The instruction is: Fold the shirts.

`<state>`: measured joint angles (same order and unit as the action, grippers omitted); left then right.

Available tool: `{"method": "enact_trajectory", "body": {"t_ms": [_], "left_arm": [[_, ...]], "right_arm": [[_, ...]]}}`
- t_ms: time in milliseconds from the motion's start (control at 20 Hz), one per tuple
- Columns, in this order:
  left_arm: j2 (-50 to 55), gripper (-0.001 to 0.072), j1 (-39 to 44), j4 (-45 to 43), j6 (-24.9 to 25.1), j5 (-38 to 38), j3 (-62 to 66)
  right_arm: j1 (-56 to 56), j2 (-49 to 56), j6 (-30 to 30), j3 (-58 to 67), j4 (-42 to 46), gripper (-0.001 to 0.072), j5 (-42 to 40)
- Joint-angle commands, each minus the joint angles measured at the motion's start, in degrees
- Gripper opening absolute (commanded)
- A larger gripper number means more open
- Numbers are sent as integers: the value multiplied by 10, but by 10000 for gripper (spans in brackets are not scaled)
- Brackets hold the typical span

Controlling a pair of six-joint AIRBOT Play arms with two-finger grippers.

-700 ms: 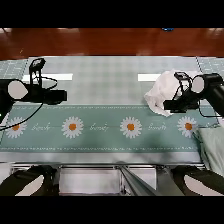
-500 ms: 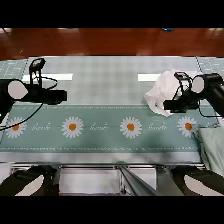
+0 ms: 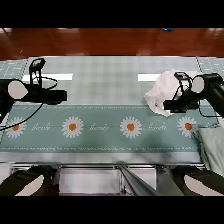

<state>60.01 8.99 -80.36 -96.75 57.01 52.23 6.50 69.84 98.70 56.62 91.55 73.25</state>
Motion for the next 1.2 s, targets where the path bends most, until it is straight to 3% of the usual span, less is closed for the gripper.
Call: {"method": "enact_trajectory", "body": {"t_ms": [0, 100, 300, 350, 400, 450, 550, 700, 850, 1050, 1150], "left_arm": [[1, 24, 0, 0, 0, 0, 0], [1, 24, 0, 0, 0, -10, 0], [11, 27, 0, 0, 0, -103, 0], [16, 105, 0, 0, 0, -117, 0], [19, 338, 0, 2, 0, -122, 2], [21, 504, -2, -3, 1, -125, 13], [12, 506, -33, -15, -10, -101, 77], [-14, 506, -83, -17, -11, -89, 162], [-57, 506, -96, -17, -8, -50, 146], [-96, 506, -52, -15, -9, -57, 17], [-88, 506, -39, -15, -9, -75, -23]], "right_arm": [[0, 1, 1, 0, 9, 22, -60], [0, 1, 25, 0, 4, 22, -103], [0, 1, 49, 0, -34, 23, -146], [0, 1, 47, 0, -35, 33, -172], [0, 1, 48, 1, -40, 186, -197], [0, 1, 45, 13, -39, 422, -215], [-5, 0, -6, 76, -15, 415, -200], [-35, -14, -15, 158, 41, 414, -169], [-107, -34, -2, 152, 76, 415, -164], [-179, 20, -28, 104, -61, 415, -228], [-184, 80, -38, 106, -68, 415, -224]]}}
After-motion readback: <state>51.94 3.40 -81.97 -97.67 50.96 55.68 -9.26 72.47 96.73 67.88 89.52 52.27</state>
